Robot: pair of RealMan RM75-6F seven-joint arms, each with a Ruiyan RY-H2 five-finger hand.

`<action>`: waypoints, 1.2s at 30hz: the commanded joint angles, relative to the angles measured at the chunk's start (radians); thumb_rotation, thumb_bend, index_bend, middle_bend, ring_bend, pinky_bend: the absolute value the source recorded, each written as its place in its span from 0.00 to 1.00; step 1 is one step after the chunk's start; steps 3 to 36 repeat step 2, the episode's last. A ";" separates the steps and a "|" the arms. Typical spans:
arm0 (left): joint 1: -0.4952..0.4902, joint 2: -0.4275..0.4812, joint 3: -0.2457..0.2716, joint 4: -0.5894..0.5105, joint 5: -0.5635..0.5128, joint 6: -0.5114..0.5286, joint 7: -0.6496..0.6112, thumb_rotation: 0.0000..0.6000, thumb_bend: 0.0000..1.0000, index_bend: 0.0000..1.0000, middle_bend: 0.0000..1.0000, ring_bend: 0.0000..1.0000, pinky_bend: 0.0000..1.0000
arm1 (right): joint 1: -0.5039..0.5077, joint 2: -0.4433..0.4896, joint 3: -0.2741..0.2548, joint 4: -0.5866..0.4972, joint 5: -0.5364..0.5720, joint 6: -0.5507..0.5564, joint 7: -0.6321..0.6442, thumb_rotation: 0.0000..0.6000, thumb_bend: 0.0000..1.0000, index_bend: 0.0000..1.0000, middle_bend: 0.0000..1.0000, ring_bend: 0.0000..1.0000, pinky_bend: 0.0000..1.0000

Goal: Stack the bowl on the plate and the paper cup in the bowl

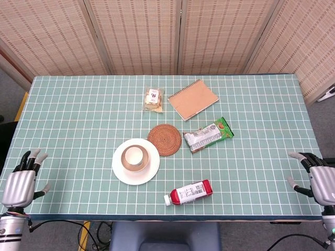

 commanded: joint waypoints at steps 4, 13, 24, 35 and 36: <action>0.008 -0.005 -0.014 0.001 0.014 -0.001 0.004 1.00 0.19 0.15 0.00 0.05 0.31 | 0.001 0.001 -0.001 -0.004 0.000 0.000 -0.004 1.00 0.28 0.24 0.29 0.20 0.30; 0.008 -0.005 -0.014 0.001 0.014 -0.001 0.004 1.00 0.19 0.15 0.00 0.05 0.31 | 0.001 0.001 -0.001 -0.004 0.000 0.000 -0.004 1.00 0.28 0.24 0.29 0.20 0.30; 0.008 -0.005 -0.014 0.001 0.014 -0.001 0.004 1.00 0.19 0.15 0.00 0.05 0.31 | 0.001 0.001 -0.001 -0.004 0.000 0.000 -0.004 1.00 0.28 0.24 0.29 0.20 0.30; 0.008 -0.005 -0.014 0.001 0.014 -0.001 0.004 1.00 0.19 0.15 0.00 0.05 0.31 | 0.001 0.001 -0.001 -0.004 0.000 0.000 -0.004 1.00 0.28 0.24 0.29 0.20 0.30; 0.008 -0.005 -0.014 0.001 0.014 -0.001 0.004 1.00 0.19 0.15 0.00 0.05 0.31 | 0.001 0.001 -0.001 -0.004 0.000 0.000 -0.004 1.00 0.28 0.24 0.29 0.20 0.30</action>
